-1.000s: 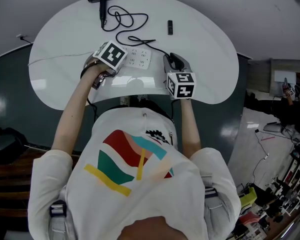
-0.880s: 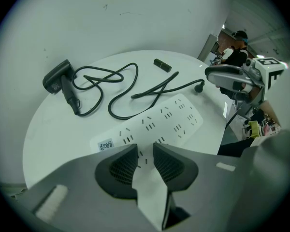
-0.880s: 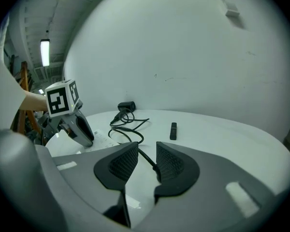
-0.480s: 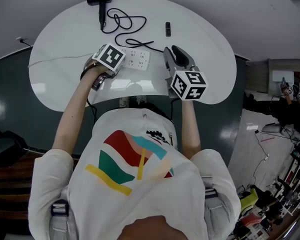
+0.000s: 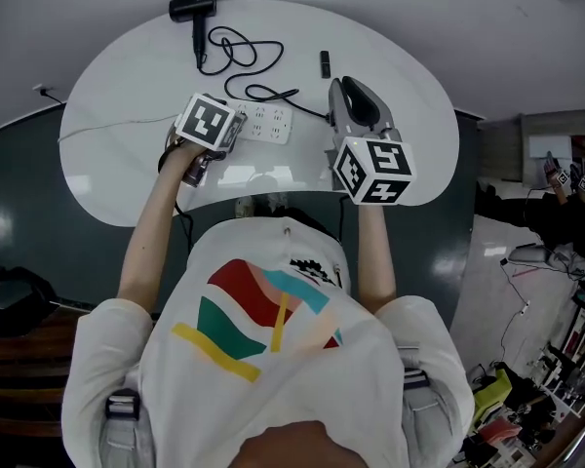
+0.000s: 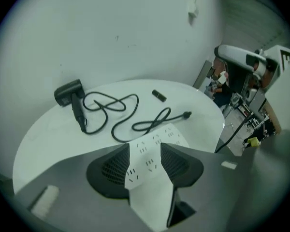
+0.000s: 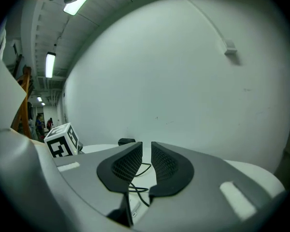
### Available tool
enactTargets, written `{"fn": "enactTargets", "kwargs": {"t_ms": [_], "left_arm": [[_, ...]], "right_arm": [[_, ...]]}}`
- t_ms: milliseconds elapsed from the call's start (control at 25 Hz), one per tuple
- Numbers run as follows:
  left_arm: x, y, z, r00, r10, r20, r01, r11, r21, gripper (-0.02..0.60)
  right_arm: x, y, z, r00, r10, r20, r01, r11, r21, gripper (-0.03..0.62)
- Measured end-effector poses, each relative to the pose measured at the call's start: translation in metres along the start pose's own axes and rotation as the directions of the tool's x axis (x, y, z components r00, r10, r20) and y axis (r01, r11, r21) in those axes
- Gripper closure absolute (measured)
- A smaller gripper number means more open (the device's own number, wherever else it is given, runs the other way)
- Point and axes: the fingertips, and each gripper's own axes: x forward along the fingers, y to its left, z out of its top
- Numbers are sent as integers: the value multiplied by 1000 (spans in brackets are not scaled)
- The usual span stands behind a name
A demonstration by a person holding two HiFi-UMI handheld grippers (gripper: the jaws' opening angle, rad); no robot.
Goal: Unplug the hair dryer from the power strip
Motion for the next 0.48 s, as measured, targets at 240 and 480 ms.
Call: {"fn": "enactTargets", "kwargs": {"t_ms": [240, 480], "left_arm": [[-75, -22, 87, 884, -50, 466, 77, 996, -38, 397], [-188, -31, 132, 476, 87, 875, 49, 991, -125, 473]], "right_arm": [[-3, 31, 53, 995, 3, 104, 12, 990, -143, 533], [-15, 54, 88, 978, -1, 211, 43, 980, -193, 558]]}}
